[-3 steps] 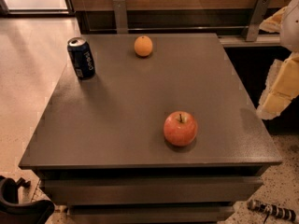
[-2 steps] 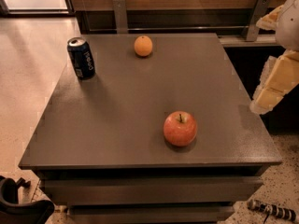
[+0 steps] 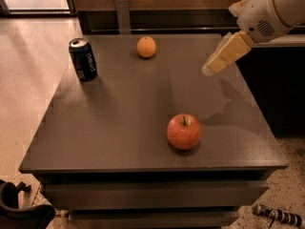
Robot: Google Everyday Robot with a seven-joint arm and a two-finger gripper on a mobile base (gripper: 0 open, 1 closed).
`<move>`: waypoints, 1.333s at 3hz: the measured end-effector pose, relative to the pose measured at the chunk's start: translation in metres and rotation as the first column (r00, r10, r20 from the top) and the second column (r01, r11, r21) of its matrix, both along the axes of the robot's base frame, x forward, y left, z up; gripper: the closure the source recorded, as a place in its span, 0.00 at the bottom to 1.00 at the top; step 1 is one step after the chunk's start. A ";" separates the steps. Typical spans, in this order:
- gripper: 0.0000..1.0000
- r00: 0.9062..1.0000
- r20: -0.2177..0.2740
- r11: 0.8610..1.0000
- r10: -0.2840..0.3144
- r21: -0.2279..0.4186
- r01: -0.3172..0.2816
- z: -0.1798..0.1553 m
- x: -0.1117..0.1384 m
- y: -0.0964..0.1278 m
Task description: Pick orange
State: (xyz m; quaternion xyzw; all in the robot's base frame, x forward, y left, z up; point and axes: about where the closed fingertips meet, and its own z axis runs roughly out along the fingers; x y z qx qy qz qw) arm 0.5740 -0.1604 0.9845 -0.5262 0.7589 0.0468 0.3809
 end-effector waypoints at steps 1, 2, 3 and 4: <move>0.00 0.998 0.069 0.984 0.002 0.179 -0.015 0.003 0.042 0.033; 0.00 0.994 0.112 0.942 -0.010 0.335 -0.029 0.001 0.061 0.061; 0.00 0.991 0.133 0.927 -0.016 0.374 -0.035 0.008 0.065 0.073; 0.00 0.992 0.129 0.926 -0.014 0.376 -0.036 0.007 0.067 0.075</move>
Offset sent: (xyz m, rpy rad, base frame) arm 0.0777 0.0937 -0.0080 0.5645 -0.1591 0.0009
